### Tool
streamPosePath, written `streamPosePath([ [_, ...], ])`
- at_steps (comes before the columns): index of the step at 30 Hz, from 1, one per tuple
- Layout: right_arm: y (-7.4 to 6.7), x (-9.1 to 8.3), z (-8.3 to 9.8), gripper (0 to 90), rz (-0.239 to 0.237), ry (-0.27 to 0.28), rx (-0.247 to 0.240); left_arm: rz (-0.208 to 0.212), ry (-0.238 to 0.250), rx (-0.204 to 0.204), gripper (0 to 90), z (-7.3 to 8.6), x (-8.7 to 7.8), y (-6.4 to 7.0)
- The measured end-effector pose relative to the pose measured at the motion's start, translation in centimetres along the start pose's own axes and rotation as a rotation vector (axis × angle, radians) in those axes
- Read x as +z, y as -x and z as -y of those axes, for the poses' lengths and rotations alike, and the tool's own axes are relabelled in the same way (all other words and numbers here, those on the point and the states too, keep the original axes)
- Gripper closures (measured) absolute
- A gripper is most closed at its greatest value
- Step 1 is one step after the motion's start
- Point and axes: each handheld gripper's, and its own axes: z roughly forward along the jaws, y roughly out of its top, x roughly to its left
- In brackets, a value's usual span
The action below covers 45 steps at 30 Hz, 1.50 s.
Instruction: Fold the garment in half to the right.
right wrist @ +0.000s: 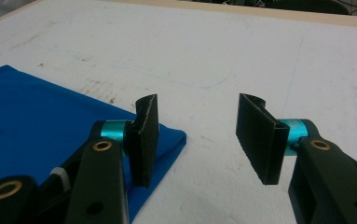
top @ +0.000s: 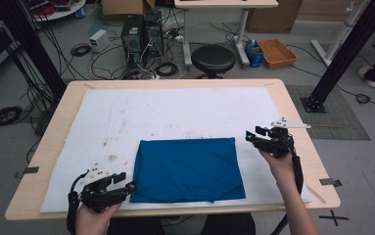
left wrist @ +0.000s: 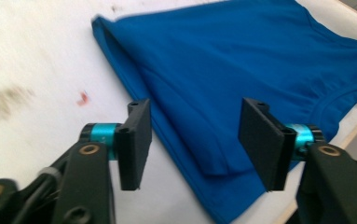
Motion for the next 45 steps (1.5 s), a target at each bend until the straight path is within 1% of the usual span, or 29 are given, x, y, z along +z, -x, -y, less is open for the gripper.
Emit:
streamPosePath([
  [1,-0.1,0.0,0.0,49.2,-0.001,-0.004,0.003,0.015,-0.011,-0.015,54.0,0.1,0.1,0.0],
  [2,-0.1,0.0,0.0,49.2,-0.003,-0.004,0.003,0.002,-0.013,-0.013,58.9,0.3,0.2,0.1],
  [3,-0.1,0.1,0.0,49.2,-0.004,-0.002,-0.001,-0.018,-0.012,-0.012,58.9,0.4,0.3,0.2],
  [5,-0.1,0.1,0.0,49.2,-0.007,-0.004,-0.003,-0.048,-0.031,-0.023,57.8,0.5,0.5,0.2],
  [6,-0.2,0.1,0.0,49.2,-0.009,-0.004,-0.004,-0.056,-0.039,-0.050,55.4,0.6,0.6,0.2],
  [7,-0.2,0.2,0.0,49.2,-0.008,-0.005,-0.005,-0.058,-0.042,-0.065,54.7,0.7,0.7,0.2],
  [10,-0.3,0.2,0.0,49.2,-0.012,-0.006,-0.010,-0.068,-0.054,-0.075,54.3,0.9,1.1,0.2],
  [12,-0.4,0.3,0.0,49.2,-0.013,-0.009,-0.010,-0.058,-0.067,-0.093,54.2,0.9,1.3,0.3],
  [13,-0.4,0.3,0.0,49.3,-0.014,-0.009,-0.010,-0.059,-0.075,-0.092,54.2,1.0,1.4,0.5],
  [14,-0.4,0.3,0.0,49.2,-0.015,-0.007,-0.014,-0.069,-0.075,-0.086,54.2,1.0,1.5,0.7],
  [18,-0.7,0.5,-0.1,49.2,-0.022,-0.009,-0.019,-0.097,-0.068,-0.086,55.0,1.0,1.7,1.0],
  [19,-0.9,0.6,-0.2,49.3,-0.024,-0.011,-0.022,-0.102,-0.065,-0.088,55.7,1.1,1.7,1.1],
  [20,-1.2,0.7,-0.3,49.2,-0.029,-0.009,-0.031,-0.096,-0.061,-0.101,57.0,1.1,1.7,1.1],
  [21,-1.5,0.7,-0.4,49.2,-0.036,-0.010,-0.039,-0.086,-0.061,-0.111,60.6,1.1,1.8,1.2],
  [24,-2.9,1.2,-1.1,49.2,-0.062,-0.005,-0.070,-0.109,-0.058,-0.095,61.9,1.1,2.0,1.6],
  [26,-4.1,1.7,-1.7,49.0,-0.083,-0.008,-0.092,-0.118,-0.054,-0.098,63.4,1.1,2.1,1.6],
  [28,-5.3,2.4,-2.4,49.0,-0.111,-0.008,-0.114,-0.130,-0.051,-0.103,66.6,1.2,2.1,1.6],
  [30,-6.6,3.2,-2.9,49.0,-0.145,-0.009,-0.124,-0.144,-0.046,-0.100,71.0,1.3,2.1,1.6],
  [32,-7.7,4.3,-3.4,48.9,-0.178,-0.015,-0.130,-0.162,-0.037,-0.109,74.0,1.3,2.1,1.8],
  [33,-8.3,4.8,-3.7,49.0,-0.189,-0.017,-0.130,-0.165,-0.036,-0.110,75.1,1.3,2.2,1.9],
  [36,-10.0,6.6,-4.5,49.2,-0.225,-0.033,-0.139,-0.157,-0.039,-0.115,78.3,1.3,2.2,1.8],
  [38,-11.1,7.8,-4.9,49.4,-0.251,-0.045,-0.138,-0.155,-0.042,-0.104,79.8,1.3,2.3,1.9],
  [43,-13.6,10.9,-5.9,49.7,-0.276,-0.071,-0.139,-0.143,-0.046,-0.106,82.2,1.2,2.4,1.8],
  [45,-14.7,12.2,-6.2,52.1,-0.294,-0.084,-0.140,-0.142,-0.047,-0.100,83.0,1.2,2.3,1.7],
])
